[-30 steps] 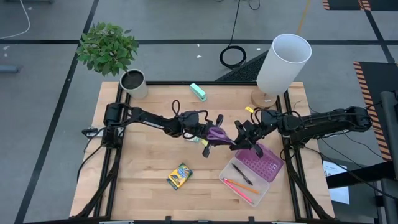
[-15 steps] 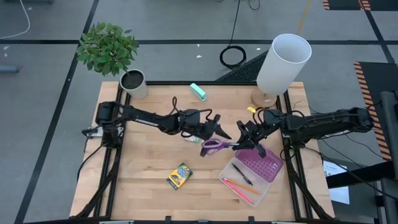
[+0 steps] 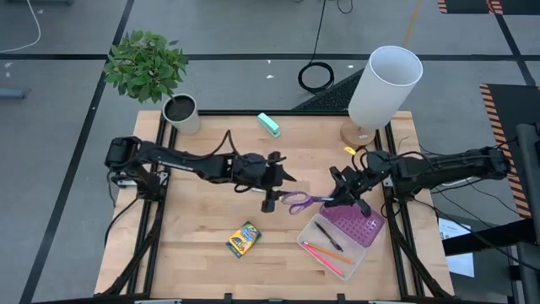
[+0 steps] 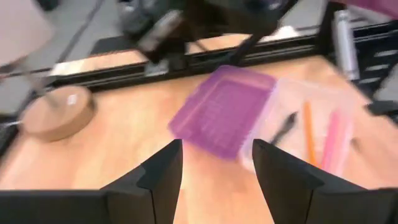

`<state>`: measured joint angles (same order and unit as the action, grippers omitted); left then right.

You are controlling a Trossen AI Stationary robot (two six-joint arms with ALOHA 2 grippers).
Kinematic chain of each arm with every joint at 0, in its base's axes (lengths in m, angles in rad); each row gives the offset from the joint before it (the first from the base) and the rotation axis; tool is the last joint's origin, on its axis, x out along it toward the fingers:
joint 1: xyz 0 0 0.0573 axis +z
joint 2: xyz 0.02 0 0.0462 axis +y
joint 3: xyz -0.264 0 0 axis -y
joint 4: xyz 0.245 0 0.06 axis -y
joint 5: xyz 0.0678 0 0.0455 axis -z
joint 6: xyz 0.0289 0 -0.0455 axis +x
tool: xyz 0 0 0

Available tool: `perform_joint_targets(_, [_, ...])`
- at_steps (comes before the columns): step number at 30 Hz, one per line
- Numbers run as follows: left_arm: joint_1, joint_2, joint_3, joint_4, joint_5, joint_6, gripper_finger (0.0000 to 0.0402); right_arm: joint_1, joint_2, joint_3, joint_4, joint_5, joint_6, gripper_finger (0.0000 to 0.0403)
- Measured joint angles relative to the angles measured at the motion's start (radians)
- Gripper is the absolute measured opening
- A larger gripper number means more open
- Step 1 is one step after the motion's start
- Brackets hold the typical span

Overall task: Pack school essentials
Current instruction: Put the violet scissors into the violet supply box

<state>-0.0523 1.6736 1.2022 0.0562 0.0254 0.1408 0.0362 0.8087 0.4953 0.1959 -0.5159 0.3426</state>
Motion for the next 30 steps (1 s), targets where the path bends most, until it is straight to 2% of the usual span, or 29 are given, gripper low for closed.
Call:
perform_joint_targets(7, [-0.009, -0.047, -0.002, -0.167, -0.136, -0.044, 0.0198, 0.156, -0.048, 0.0, -0.143, 0.228, 0.112, 0.0])
perform_joint_targets(15, [-0.028, -0.048, 0.0, -0.19, -0.195, -0.12, 0.0198, 0.485, -0.04, 0.0, -0.19, 0.597, 0.342, 0.0])
perform_joint_targets(21, [-0.098, -0.048, 0.0, -0.177, -0.279, -0.189, 0.0198, 0.716, 0.013, 0.0, -0.201, 0.847, 0.552, 0.0])
perform_joint_targets(25, [-0.156, -0.047, 0.0, -0.155, -0.331, -0.207, 0.0198, 0.821, 0.081, 0.0, -0.201, 0.939, 0.696, 0.0])
perform_joint_targets(30, [-0.212, -0.047, 0.0, -0.081, -0.359, -0.202, 0.0198, 0.897, 0.18, 0.0, -0.201, 0.965, 0.864, 0.0])
